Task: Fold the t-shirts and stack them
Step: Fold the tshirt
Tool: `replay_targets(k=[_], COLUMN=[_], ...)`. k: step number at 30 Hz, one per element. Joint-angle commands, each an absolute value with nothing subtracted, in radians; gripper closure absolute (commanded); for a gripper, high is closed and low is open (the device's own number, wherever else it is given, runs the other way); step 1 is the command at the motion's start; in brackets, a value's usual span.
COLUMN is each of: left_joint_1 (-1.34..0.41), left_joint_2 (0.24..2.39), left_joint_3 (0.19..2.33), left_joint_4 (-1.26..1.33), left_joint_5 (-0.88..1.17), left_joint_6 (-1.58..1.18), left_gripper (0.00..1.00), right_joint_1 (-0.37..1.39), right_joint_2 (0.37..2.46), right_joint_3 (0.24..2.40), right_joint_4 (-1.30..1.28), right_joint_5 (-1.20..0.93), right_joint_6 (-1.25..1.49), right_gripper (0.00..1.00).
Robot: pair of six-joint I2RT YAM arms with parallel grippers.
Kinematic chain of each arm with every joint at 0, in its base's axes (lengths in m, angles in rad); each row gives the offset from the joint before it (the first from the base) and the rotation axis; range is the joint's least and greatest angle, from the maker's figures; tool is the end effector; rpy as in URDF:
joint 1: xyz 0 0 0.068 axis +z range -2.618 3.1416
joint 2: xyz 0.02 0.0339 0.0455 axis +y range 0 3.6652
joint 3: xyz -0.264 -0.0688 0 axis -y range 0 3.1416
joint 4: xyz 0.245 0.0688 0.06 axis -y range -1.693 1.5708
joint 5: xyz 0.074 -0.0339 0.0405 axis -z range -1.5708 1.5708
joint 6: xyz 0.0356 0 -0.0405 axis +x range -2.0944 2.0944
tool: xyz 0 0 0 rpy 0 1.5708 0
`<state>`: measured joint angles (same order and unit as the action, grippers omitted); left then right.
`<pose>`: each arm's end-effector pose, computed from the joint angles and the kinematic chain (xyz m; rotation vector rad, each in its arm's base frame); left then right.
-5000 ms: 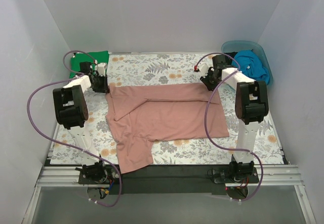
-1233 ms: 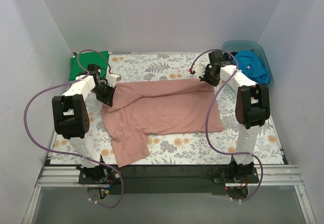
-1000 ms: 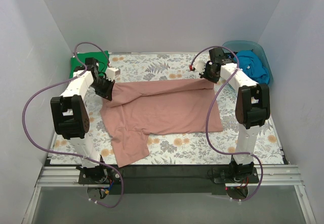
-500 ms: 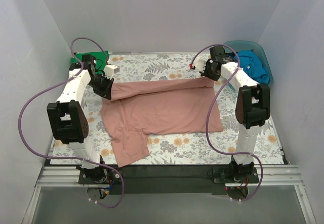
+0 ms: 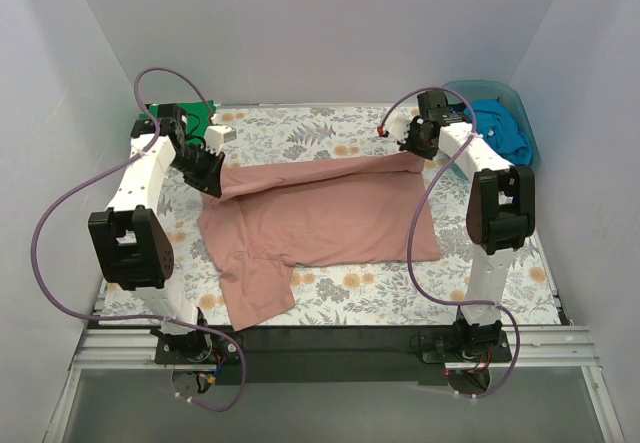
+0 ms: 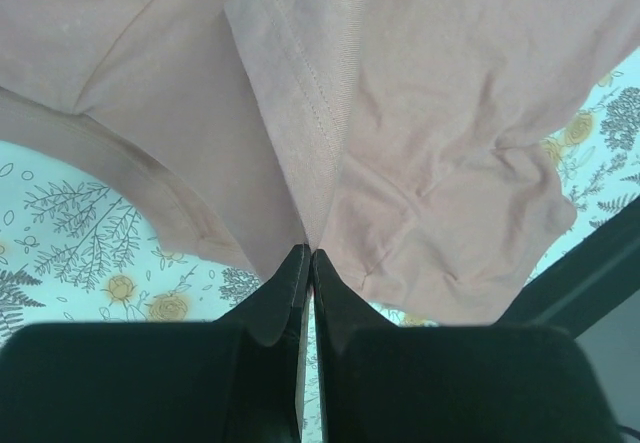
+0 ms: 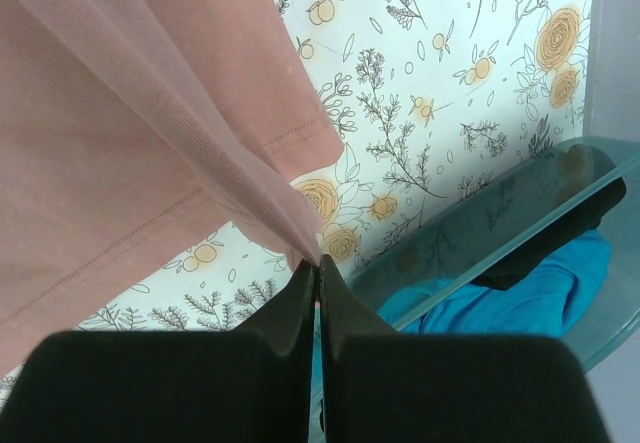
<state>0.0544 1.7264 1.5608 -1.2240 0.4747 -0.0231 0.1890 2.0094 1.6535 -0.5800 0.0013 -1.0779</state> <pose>0.3319 0.0018 0.2892 -0.0483 2.8758 -0.6914 0.4397 0.0841 0.2351 -1.5062 2.0518 -0.3611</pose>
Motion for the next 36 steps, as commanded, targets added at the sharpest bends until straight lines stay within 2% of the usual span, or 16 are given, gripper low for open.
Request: replay_targets(k=[1,13,14,15,17,18,19,23,26,27,28,30,36], left_joint_1=[0.040,0.026,0.023,0.023,0.023,0.023,0.023,0.023,0.015,0.014,0.014,-0.021,-0.066], left_joint_2=[1.648,1.649,1.649,1.644,1.640,1.637,1.634,1.660,1.707,1.718,1.729,1.784,1.929], left_joint_3=[1.580,1.411,1.392,1.385,1.381,1.382,1.385,1.430,1.443,1.442,1.430,1.442,1.486], left_joint_4=[-1.290,-1.219,-1.226,-1.232,-1.259,-1.265,-1.267,-1.229,-1.079,-1.034,-0.982,-0.896,-0.818], left_joint_5=[0.502,0.466,0.468,0.472,0.482,0.495,0.500,0.555,0.563,0.558,0.537,0.544,0.574], left_joint_6=[-0.003,0.026,0.044,0.057,0.084,0.103,0.107,0.077,-0.052,-0.076,-0.145,-0.185,-0.284], left_gripper=[1.00,1.00,0.95,0.89,0.76,0.72,0.70,0.67,0.68,0.68,0.69,0.69,0.60], right_joint_1=[0.181,0.183,0.183,0.183,0.183,0.183,0.181,0.181,0.186,0.186,0.186,0.186,0.190], right_joint_2=[1.974,1.953,1.947,1.941,1.924,1.907,1.899,1.881,1.920,1.936,1.950,1.989,2.017], right_joint_3=[1.651,1.497,1.490,1.476,1.437,1.431,1.430,1.488,1.557,1.603,1.621,1.667,1.686], right_joint_4=[-0.583,-0.580,-0.583,-0.583,-0.583,-0.583,-0.584,-0.609,-0.653,-0.678,-0.687,-0.721,-0.753], right_joint_5=[0.008,-0.032,-0.034,-0.037,-0.047,-0.052,-0.058,-0.121,-0.158,-0.163,-0.169,-0.192,-0.235], right_joint_6=[-1.132,-1.160,-1.163,-1.172,-1.190,-1.192,-1.192,-1.126,-1.028,-1.005,-0.979,-0.911,-0.819], right_gripper=[0.99,0.99,0.96,0.78,0.59,0.41,0.39,0.41,0.55,0.65,0.68,0.71,0.71])
